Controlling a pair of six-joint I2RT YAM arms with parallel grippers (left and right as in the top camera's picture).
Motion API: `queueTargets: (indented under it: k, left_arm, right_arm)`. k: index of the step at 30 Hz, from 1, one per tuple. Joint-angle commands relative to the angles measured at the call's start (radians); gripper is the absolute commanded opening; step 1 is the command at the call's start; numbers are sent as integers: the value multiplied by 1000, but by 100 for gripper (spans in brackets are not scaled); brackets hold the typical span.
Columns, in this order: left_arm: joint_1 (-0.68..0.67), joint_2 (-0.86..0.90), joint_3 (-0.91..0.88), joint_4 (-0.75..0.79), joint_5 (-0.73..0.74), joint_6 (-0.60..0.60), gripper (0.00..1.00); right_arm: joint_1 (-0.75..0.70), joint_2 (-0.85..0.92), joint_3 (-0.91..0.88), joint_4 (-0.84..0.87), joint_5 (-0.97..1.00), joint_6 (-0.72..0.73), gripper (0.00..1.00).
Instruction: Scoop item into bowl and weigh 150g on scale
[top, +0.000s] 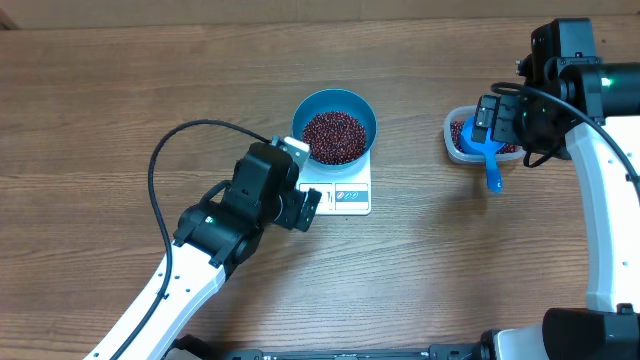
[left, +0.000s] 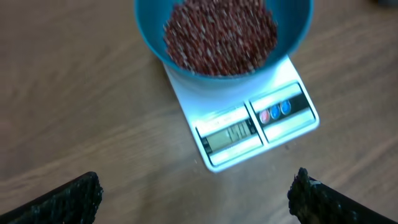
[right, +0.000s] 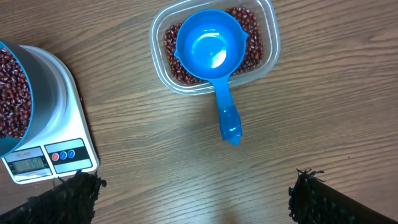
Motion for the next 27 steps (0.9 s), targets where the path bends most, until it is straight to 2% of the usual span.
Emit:
queueTargets:
  k: [1, 15, 27]
  left_arm:
    - [5, 10, 18, 44, -54, 15, 100]
    - [8, 163, 18, 333, -53, 43, 99]
    - [34, 270, 18, 357, 8, 44, 100]
  right_arm:
    - [-3, -2, 18, 3, -10, -12, 100]
    - [-3, -2, 18, 3, -10, -12, 100]
    - [-3, -2, 18, 3, -10, -12, 100]
